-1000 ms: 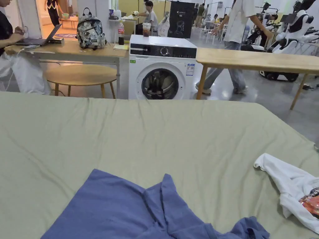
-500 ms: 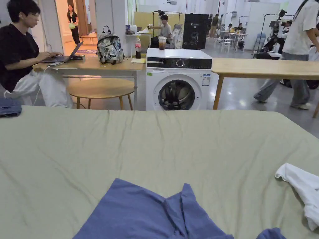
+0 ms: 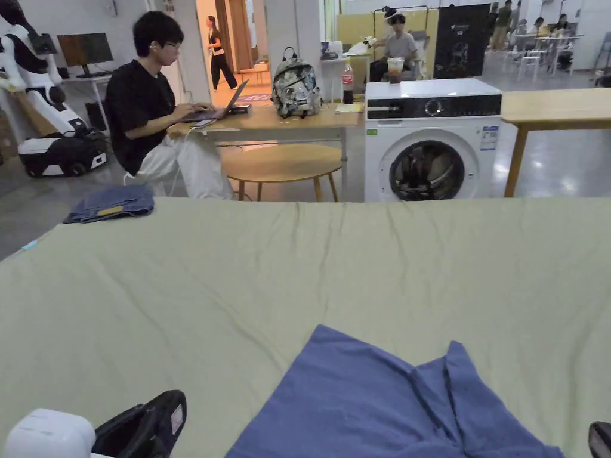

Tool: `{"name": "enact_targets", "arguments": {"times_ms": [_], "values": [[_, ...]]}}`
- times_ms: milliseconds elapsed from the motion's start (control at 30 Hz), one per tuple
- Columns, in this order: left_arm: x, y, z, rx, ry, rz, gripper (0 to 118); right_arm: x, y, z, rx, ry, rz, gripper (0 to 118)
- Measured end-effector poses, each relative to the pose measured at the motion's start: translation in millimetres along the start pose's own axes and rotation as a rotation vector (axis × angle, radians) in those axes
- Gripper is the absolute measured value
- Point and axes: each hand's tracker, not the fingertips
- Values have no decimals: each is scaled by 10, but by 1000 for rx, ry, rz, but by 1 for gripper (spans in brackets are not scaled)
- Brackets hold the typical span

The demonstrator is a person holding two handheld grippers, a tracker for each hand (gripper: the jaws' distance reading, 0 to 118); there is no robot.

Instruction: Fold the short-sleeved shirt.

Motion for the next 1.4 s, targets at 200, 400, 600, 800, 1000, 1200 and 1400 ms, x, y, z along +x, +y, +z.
{"name": "enact_targets", "arguments": {"times_ms": [200,400,600,800,1000,1200,1400], "values": [[-440,-533,-198,-243,25,75,48,66,-65,82,-6,6,-14,0],[-765,-1368,-621,-508,67,210,51,211,-188,64,-48,7,-39,0],[-746,-1619,-769,-539,140,217,39,320,-222,66,-68,-31,-34,0],[-592,-1543,-880,-610,75,225,1,407,-80,-371,-139,-35,-59,23],[-603,-1551,-920,-633,92,206,1,520,105,-1787,-447,23,-49,79],[-546,-1507,-894,-620,95,211,1,638,-143,-3101,-713,41,-105,77],[-554,-1504,-890,-616,97,237,1,509,-197,-3315,-740,53,10,1]]}}
